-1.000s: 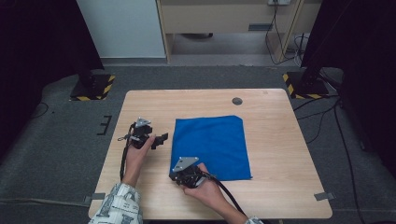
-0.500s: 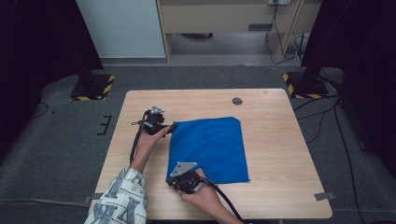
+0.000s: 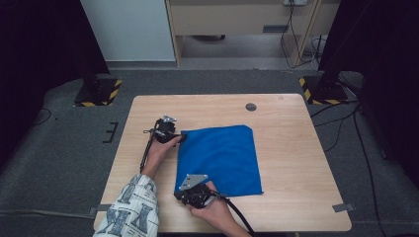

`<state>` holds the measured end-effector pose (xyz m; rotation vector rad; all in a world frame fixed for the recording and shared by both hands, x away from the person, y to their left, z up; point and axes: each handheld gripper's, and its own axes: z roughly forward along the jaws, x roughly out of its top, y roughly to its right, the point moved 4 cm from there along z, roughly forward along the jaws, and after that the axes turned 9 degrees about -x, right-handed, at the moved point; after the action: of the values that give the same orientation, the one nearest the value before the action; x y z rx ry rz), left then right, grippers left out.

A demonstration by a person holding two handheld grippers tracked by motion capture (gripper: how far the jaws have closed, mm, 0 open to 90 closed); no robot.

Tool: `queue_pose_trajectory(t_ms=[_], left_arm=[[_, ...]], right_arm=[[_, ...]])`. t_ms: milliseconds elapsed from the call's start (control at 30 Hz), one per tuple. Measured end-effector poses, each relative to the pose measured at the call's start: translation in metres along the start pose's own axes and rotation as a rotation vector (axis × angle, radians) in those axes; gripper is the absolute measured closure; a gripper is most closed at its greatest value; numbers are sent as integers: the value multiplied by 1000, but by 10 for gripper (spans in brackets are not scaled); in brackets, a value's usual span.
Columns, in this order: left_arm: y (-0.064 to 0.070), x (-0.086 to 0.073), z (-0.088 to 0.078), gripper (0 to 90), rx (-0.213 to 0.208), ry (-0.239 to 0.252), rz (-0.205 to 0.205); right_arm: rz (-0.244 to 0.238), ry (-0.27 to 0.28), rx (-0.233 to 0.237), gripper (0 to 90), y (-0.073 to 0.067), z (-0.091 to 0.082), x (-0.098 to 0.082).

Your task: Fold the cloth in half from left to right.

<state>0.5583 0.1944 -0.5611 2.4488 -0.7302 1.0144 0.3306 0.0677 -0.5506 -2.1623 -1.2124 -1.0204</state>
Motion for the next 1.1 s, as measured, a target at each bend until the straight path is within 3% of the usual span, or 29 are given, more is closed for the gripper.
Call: queue_pose_trajectory(t_ms=[100,233,433,567,767,967,1100], left_arm=[[5,1,2,392,0,-6,40],[15,3,3,654,-14,-16,46],[23,3,4,853,-49,-15,25],[25,8,0,861,-38,22,4],[34,21,-11,876,-48,74,14],[36,27,-20,878,-55,104,11],[36,33,-25,879,-57,98,10]], right_arm=[[6,6,-1,889,0,-2,-1],[7,4,-8,889,2,-4,-2],[8,13,-18,891,4,-6,-2],[9,15,-32,893,5,-6,-2],[23,50,-49,895,8,-15,0],[26,57,-63,895,11,-22,1],[34,72,-78,895,12,-29,3]])
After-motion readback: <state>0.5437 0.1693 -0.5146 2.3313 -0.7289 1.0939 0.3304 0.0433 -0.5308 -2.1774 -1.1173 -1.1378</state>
